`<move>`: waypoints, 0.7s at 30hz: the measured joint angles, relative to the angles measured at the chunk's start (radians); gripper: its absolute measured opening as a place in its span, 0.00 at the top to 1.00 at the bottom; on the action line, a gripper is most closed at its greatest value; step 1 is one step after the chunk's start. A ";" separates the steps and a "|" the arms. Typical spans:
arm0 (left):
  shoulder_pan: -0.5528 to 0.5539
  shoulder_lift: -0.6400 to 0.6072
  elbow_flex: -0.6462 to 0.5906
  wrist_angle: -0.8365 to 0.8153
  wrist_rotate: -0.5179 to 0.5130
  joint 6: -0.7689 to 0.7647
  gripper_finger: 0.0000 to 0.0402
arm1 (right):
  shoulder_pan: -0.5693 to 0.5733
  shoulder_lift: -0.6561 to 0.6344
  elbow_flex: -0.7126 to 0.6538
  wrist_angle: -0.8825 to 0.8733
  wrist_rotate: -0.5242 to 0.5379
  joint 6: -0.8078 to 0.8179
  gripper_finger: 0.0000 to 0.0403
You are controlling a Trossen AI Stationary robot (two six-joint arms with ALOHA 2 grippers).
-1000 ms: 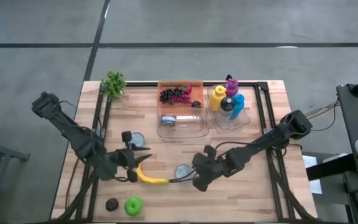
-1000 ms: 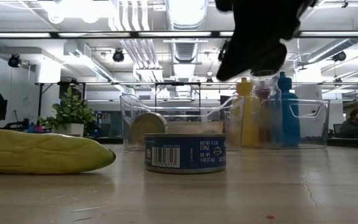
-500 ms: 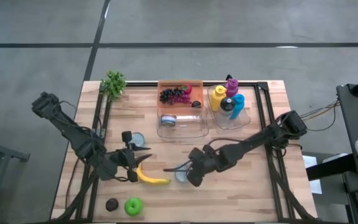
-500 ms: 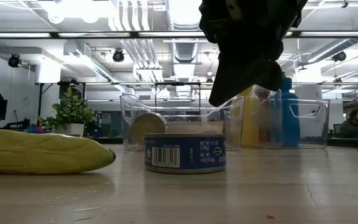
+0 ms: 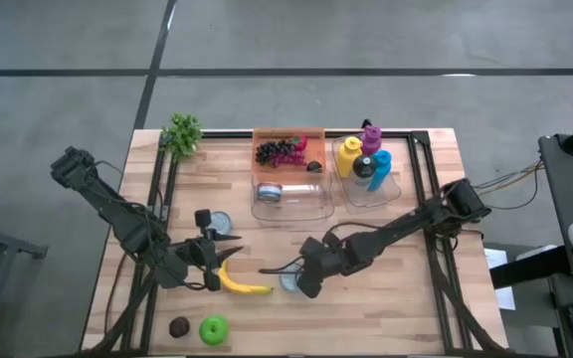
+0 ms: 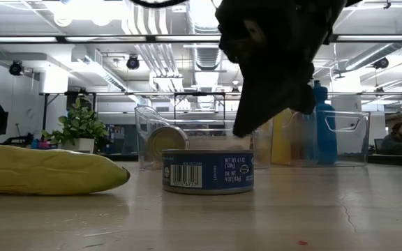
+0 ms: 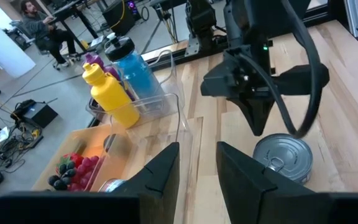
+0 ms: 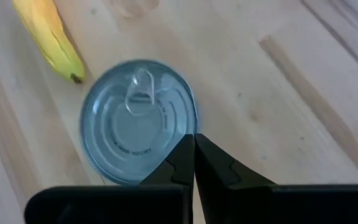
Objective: Pick & Place Food Item
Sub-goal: Put the blue can into the left transparent bin
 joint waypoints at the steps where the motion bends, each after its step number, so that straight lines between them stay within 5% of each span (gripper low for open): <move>1: 0.000 0.000 0.000 0.000 0.000 0.000 0.74 | 0.000 0.004 0.000 0.000 -0.005 -0.005 0.98; 21: 0.000 0.000 -0.011 0.016 0.000 0.000 0.74 | -0.008 0.052 0.005 0.030 -0.002 -0.015 0.98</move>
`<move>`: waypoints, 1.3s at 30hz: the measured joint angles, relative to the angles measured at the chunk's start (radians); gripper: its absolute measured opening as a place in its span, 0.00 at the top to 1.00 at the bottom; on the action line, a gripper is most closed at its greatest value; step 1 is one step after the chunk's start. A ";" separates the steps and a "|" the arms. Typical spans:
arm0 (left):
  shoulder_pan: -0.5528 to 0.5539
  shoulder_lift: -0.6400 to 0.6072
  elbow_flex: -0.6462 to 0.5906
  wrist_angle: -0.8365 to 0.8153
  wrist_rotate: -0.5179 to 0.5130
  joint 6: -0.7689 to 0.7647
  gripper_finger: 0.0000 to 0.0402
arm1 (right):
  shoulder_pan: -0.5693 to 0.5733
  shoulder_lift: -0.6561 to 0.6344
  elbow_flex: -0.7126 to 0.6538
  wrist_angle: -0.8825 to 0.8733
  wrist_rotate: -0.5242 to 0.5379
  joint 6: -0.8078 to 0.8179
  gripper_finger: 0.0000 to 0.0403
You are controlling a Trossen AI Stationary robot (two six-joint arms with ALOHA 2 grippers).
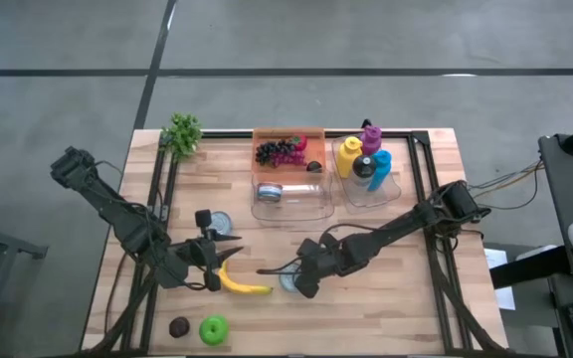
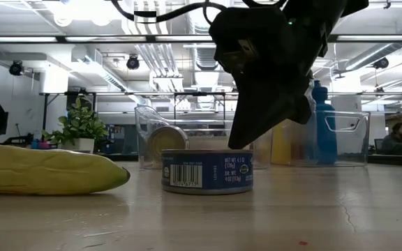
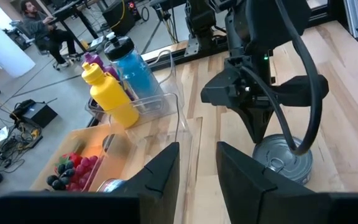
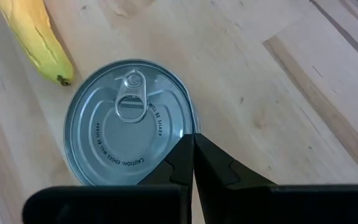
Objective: Pick & Place Food Item
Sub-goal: Put the blue can into the left transparent bin
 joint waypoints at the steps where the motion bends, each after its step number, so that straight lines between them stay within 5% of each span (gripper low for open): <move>1: 0.000 0.000 0.000 0.000 0.000 0.000 0.74 | 0.000 0.001 0.001 0.000 0.000 0.000 0.98; 39: 0.000 0.000 0.000 0.006 0.000 0.000 0.74 | -0.001 0.006 -0.001 -0.010 0.016 0.003 0.98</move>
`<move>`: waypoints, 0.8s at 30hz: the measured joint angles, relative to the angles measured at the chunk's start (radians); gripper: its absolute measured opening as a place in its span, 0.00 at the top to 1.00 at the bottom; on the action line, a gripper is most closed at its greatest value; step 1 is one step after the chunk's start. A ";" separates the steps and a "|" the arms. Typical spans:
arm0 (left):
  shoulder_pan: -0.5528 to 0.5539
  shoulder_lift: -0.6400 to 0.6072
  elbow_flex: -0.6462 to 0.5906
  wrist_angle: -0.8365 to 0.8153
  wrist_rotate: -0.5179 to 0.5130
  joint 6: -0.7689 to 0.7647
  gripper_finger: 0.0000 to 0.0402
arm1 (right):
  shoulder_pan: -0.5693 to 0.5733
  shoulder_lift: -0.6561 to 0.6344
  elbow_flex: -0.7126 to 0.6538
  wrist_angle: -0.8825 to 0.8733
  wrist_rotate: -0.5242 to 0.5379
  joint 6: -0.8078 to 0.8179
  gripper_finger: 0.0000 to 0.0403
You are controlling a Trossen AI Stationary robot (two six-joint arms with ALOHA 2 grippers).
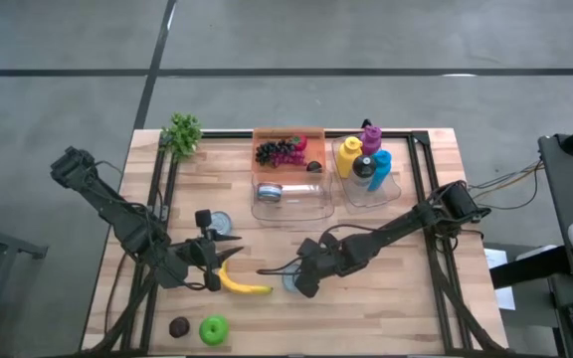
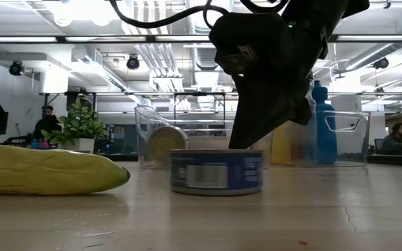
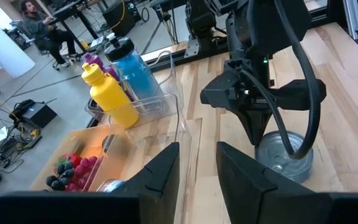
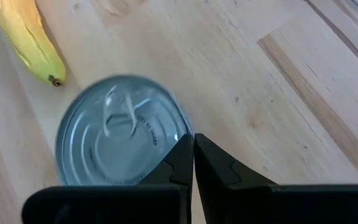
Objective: Pick & Place Food Item
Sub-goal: Put the blue can into the left transparent bin
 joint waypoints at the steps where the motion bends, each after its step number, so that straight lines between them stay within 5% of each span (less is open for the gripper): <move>1: 0.000 0.000 0.000 0.000 0.000 0.000 0.74 | 0.000 0.000 0.000 -0.003 0.000 0.000 0.98; 24: 0.000 0.000 0.000 0.001 0.001 0.000 0.74 | 0.001 0.000 -0.002 -0.008 0.008 0.027 0.98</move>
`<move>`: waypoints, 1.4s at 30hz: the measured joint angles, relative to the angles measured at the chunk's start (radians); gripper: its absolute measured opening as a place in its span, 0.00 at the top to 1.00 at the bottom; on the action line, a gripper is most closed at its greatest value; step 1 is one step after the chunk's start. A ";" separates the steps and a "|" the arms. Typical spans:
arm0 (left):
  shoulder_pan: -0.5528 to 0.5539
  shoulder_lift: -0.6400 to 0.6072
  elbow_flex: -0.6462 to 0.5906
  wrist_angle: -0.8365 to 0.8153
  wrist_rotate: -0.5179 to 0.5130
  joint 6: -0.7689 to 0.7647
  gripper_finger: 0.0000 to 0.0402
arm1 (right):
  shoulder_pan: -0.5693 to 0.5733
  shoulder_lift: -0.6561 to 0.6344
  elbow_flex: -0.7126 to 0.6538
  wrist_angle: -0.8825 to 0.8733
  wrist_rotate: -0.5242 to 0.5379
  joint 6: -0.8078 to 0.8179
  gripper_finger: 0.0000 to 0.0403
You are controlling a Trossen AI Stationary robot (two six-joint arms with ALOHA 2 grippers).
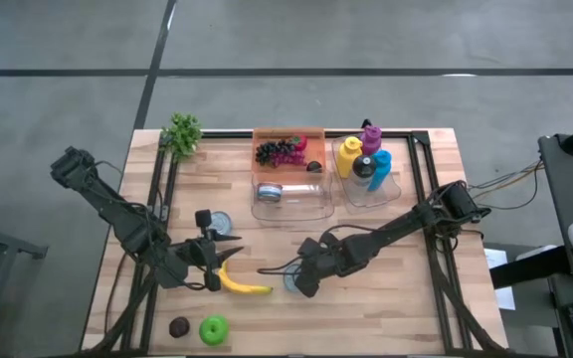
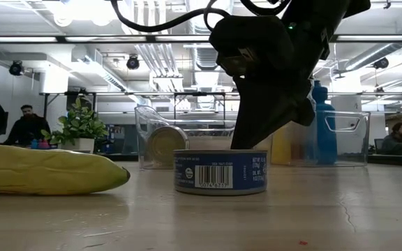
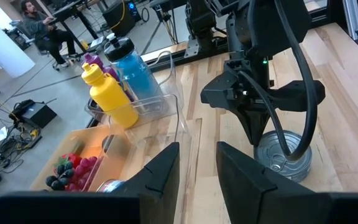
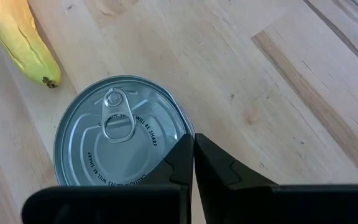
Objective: Pick & Place Food Item
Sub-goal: Put the blue can into the left transparent bin
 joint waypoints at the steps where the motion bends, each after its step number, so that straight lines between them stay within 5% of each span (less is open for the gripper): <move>1: 0.000 0.000 0.000 0.000 0.000 0.000 0.74 | 0.000 0.000 0.000 0.000 0.000 0.000 0.98; 42: 0.000 0.000 0.000 0.000 0.000 0.000 0.74 | 0.000 -0.003 0.000 -0.027 0.003 0.033 0.98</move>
